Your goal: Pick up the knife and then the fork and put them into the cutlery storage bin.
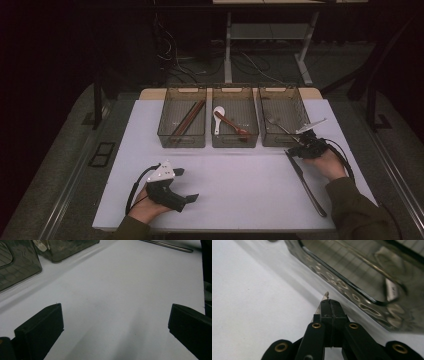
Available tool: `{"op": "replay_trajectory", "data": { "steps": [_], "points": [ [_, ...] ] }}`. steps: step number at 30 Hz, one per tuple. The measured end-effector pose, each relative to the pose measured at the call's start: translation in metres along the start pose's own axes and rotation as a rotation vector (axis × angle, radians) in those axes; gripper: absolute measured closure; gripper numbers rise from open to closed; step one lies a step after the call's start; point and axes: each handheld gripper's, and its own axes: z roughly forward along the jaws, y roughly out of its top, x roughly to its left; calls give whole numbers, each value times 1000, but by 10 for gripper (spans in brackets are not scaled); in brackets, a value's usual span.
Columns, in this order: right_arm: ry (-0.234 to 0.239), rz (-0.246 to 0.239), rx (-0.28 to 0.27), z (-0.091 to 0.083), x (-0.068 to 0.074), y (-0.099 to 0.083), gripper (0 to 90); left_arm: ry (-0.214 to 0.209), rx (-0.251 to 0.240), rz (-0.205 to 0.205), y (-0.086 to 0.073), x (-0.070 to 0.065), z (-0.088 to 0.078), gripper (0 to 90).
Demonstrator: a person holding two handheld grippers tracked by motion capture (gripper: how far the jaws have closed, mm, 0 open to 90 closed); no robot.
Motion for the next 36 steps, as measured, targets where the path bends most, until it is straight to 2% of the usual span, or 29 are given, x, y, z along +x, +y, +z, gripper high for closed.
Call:
{"op": "replay_trajectory", "data": {
  "steps": [2, 4, 9, 15, 16, 18, 23, 25, 27, 30, 32, 36],
  "points": [
    [40, -6, -5, 2, 3, 1, 898, 0, 1, 0, 0, 0, 0, 0],
    [43, -23, -1, 3, 7, 2, 898, 0, -1, 0, 0, 0, 0, 0],
    [105, -73, 2, 7, 20, 6, 898, 0, 0, 0, 0, 0, 0, 0],
    [124, -130, 20, 11, 37, 11, 898, -1, -2, -1, 0, 0, 0, 0],
    [145, -137, 21, 12, 39, 11, 898, -1, -2, -1, 0, 0, 0, 0],
    [137, -154, 26, 12, 43, 12, 897, -1, -2, 0, 0, 0, 0, 0],
    [142, -154, 34, 10, 44, 13, 896, -1, -2, 0, 0, 0, 0, 0],
    [141, -133, 14, 3, 41, 13, 884, -2, -2, 1, 0, 0, -1, 0],
    [146, -99, 4, -8, 39, 13, 794, -1, -4, -2, 0, 0, 0, 0],
    [141, -88, 34, -24, 41, 9, 684, -1, -6, -3, 0, 0, -1, 0],
    [131, -85, 90, -31, 44, 4, 623, -1, -4, -1, 0, 0, -1, 0],
    [99, -103, 203, -39, 54, -8, 602, -1, -2, 3, 1, -2, 0, 0]
  ]
}}
